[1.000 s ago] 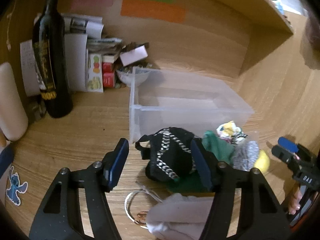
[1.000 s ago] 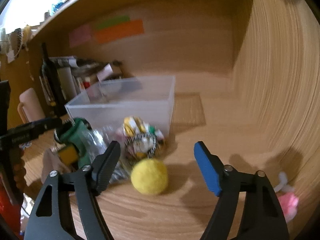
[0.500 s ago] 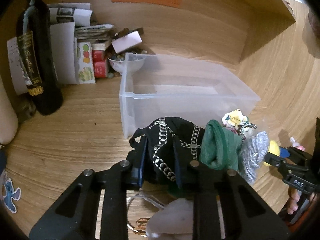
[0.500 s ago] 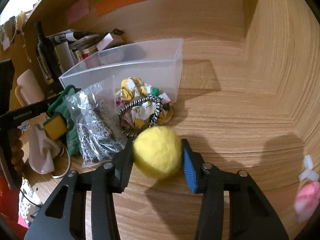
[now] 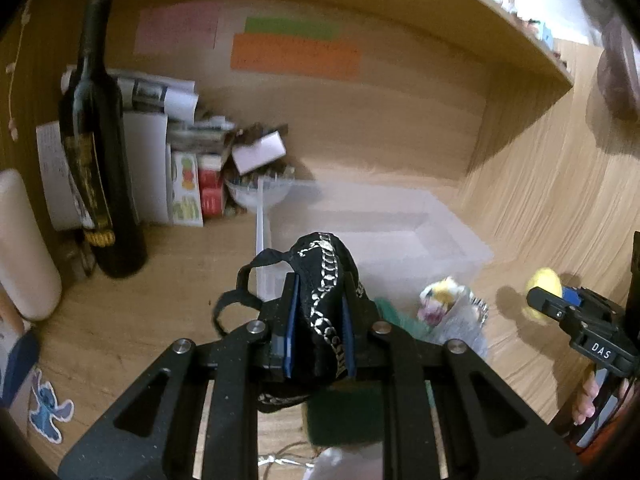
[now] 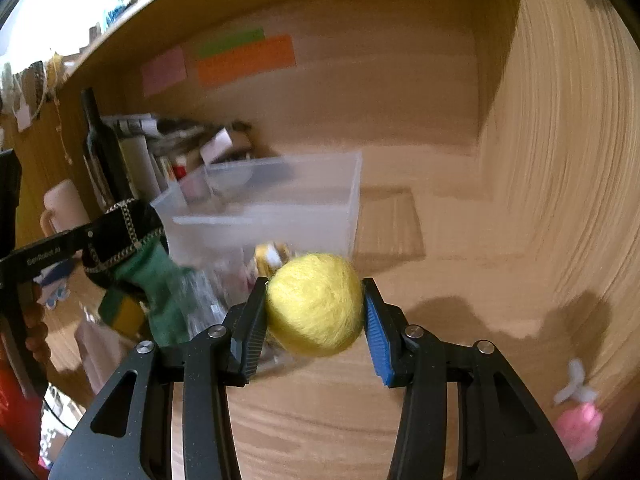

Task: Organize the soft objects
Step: 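Carry the pouch and ball over the clear bin and open both tools to drop them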

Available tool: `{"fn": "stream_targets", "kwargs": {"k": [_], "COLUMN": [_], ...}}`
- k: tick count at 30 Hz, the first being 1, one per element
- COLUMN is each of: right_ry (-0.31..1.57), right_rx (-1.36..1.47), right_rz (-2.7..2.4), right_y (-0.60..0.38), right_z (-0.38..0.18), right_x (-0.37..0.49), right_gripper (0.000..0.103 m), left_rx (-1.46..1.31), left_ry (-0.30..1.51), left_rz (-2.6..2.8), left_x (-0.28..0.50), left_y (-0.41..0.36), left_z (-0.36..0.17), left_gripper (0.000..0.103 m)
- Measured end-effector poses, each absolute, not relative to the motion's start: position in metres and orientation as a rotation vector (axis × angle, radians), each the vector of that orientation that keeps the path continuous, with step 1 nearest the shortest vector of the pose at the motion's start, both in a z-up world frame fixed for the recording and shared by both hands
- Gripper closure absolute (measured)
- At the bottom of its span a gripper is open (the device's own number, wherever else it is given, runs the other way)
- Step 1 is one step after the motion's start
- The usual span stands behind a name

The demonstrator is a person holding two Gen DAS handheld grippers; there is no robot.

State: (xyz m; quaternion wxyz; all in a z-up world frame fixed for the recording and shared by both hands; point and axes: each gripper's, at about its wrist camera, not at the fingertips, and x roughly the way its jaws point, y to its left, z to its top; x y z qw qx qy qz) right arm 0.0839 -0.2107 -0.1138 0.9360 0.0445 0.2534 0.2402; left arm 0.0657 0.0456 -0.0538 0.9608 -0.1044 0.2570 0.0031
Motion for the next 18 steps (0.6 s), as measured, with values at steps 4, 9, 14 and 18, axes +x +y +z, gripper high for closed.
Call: {"fn": "stream_targets", "kwargs": {"k": [4, 9, 14, 18], "right_ry": [0.464, 0.416, 0.383, 0.364], "right_rx": [0.078, 0.069, 0.055, 0.035], "right_rz": [0.501, 0.521, 0.530, 0.533], "right_y": [-0.204, -0.195, -0.187, -0.180], "right_z": [-0.095, -0.078, -0.064, -0.054], "right_x": [0.086, 0.094, 0.106, 0.118], "right_gripper": [0.062, 0.062, 0.062, 0.062], "left_rx": [-0.215, -0.194, -0.219, -0.195], "left_ry": [0.479, 0.425, 0.406, 0.399], "left_rz": [-0.013, 0.001, -0.010, 0.004], "left_x": [0.067, 0.074, 0.090, 0.103], "left_y": [0.048, 0.051, 0.060, 0.062], "left_z": [-0.035, -0.014, 0.003, 0.010], "left_gripper": [0.085, 0.085, 0.085, 0.085]}}
